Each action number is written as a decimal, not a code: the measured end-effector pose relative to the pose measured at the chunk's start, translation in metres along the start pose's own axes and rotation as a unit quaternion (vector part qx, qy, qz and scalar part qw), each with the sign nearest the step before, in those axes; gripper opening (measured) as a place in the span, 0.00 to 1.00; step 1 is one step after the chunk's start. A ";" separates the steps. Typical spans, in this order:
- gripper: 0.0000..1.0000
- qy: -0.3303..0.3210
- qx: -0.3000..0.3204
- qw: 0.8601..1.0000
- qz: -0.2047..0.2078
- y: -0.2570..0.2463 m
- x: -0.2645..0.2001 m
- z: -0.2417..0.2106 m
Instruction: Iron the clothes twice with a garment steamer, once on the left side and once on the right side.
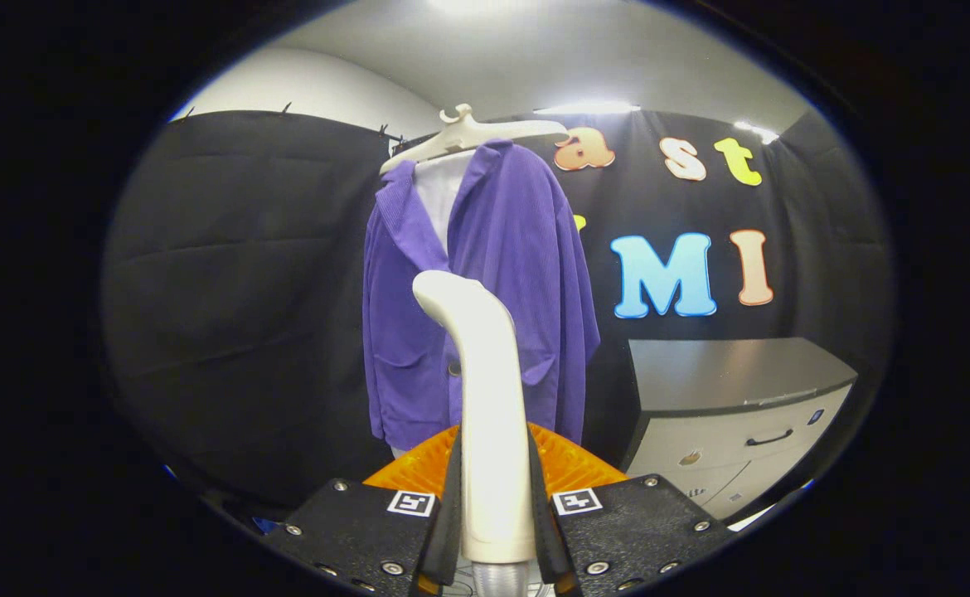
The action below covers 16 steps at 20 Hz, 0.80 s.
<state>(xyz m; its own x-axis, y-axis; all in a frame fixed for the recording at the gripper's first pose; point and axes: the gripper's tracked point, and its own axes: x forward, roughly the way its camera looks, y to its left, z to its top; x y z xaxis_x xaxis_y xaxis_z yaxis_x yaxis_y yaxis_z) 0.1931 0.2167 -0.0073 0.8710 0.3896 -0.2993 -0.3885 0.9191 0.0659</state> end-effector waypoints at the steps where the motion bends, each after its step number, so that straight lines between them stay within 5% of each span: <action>1: 0.37 -0.012 0.001 1.000 0.004 0.002 0.003 0.014; 16: 0.37 -0.120 -0.018 0.991 0.058 0.063 0.067 0.130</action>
<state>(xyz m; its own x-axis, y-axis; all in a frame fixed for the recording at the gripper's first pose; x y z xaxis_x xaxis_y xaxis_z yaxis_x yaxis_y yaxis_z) 0.2659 0.3079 0.1008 0.8648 0.4989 -0.0566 -0.4965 0.8665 0.0509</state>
